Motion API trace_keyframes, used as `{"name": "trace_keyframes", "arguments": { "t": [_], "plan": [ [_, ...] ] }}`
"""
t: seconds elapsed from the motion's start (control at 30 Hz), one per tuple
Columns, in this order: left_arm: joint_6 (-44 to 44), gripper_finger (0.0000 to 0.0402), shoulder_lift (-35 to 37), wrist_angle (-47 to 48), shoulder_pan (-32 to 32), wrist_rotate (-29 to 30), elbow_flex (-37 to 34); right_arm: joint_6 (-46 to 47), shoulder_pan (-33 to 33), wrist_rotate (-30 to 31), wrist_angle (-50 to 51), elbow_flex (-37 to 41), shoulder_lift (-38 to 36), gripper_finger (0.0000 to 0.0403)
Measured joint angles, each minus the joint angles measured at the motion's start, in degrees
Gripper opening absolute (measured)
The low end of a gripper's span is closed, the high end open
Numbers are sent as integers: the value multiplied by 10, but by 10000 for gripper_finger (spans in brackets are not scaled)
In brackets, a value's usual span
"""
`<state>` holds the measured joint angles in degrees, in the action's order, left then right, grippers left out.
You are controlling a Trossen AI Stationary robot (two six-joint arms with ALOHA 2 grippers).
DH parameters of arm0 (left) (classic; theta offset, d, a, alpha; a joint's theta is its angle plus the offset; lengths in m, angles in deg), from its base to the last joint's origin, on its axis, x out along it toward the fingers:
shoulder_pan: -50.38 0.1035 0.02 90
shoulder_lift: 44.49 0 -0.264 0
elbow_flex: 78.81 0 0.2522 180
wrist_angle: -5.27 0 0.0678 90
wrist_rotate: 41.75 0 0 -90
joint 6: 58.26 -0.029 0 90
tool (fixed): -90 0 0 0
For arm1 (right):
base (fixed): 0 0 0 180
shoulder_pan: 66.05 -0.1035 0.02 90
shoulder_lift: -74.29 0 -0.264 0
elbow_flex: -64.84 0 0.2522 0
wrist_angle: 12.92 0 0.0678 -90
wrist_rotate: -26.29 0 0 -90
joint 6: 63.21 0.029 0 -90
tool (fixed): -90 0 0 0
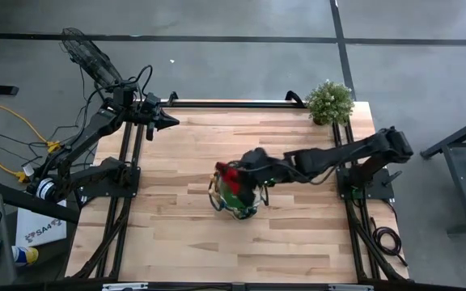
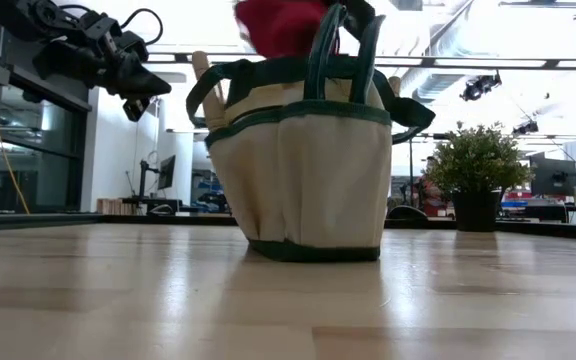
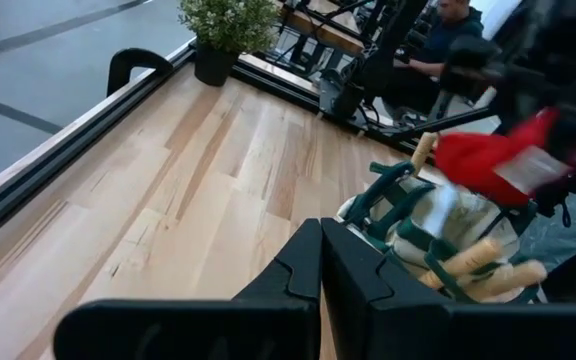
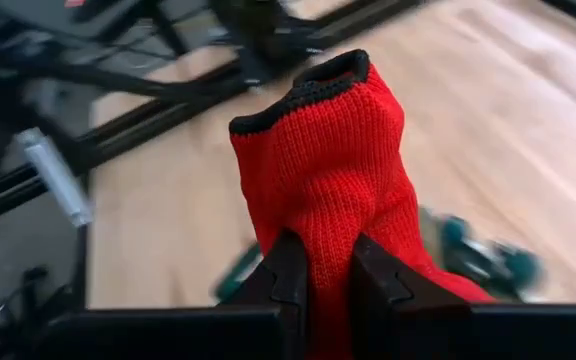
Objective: Pick & Place Garden tools in Gardening bag
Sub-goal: Put the red gloves into the white gardening bag
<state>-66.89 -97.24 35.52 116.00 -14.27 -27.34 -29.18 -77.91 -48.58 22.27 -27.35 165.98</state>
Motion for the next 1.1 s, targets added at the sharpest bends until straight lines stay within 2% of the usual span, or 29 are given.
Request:
{"name": "trace_keyframes", "arguments": {
  "t": [0.1, 0.27, 0.43, 0.63, 0.97, 1.1],
  "plan": [
    [-1, 0, 0, 0, 0, 0, 0, -22, -7, -25, -40, 0, 17, 25],
    [-1, 0, 0, 0, 0, 0, 0, -8, -20, -38, -41, 0, 23, 25],
    [-1, 0, 0, 0, 0, -1, 0, 32, -37, -64, 4, 1, 23, 25],
    [-1, 0, 0, 0, 0, -3, 0, 93, -58, 12, 89, 3, 24, 25],
    [0, 0, 0, 1, 0, -14, 0, 110, -45, 130, 93, 5, 24, 25],
    [0, 0, 0, 1, 0, -14, 0, 77, -34, 101, 51, 6, 17, 25]
  ]
}}
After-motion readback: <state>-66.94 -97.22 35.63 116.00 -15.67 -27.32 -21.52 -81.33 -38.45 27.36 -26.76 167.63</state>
